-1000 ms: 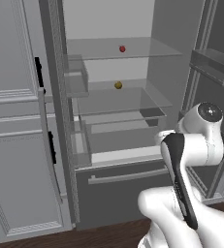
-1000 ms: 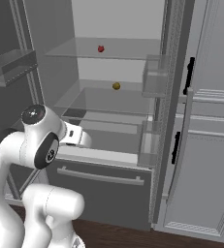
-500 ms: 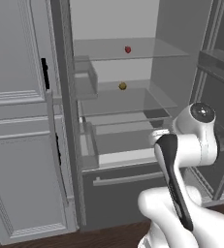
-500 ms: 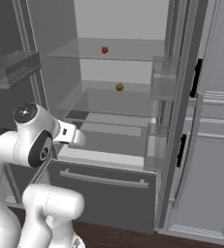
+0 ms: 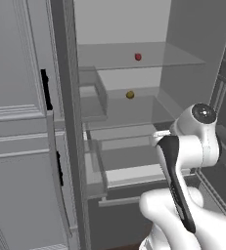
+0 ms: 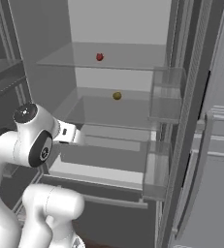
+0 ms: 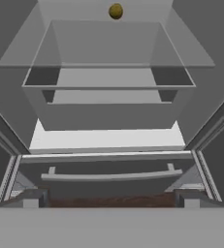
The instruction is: Take the strawberry from the fridge and place it on top of the pancake, located on the dining counter.
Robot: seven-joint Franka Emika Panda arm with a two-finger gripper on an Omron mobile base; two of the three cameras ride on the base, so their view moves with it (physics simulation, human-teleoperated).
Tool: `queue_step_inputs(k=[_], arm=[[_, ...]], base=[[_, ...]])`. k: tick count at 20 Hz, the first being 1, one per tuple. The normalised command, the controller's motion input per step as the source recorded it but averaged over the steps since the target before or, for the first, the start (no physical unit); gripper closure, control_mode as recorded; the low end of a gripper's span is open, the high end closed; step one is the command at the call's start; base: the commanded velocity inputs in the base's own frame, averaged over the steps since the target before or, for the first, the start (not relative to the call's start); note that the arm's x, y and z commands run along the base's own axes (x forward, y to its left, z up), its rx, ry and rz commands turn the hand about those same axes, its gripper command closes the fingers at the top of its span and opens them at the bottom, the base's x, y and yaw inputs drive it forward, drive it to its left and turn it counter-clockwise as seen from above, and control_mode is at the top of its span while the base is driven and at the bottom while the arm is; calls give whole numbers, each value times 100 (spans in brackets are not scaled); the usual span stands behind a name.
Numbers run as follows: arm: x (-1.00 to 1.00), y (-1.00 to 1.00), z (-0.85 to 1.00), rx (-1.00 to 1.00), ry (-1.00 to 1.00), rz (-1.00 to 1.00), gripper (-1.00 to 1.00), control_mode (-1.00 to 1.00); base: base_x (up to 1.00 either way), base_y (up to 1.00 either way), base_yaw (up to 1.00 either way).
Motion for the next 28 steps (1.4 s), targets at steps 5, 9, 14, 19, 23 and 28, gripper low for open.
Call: queue_step_inputs(k=[5, 9, 14, 19, 23, 28], arm=[[0, 0, 0, 0, 0, 0, -100, 100], [0, 0, 0, 0, 0, 0, -100, 100], [0, 0, 0, 0, 0, 0, -100, 100], [0, 0, 0, 0, 0, 0, -100, 100], [0, 0, 0, 0, 0, 0, -100, 100], [0, 0, 0, 0, 0, 0, -100, 100]], base=[[59, 0, 0], [73, 0, 0], [53, 0, 0], [45, 0, 0], [29, -3, 0], [21, -1, 0]])
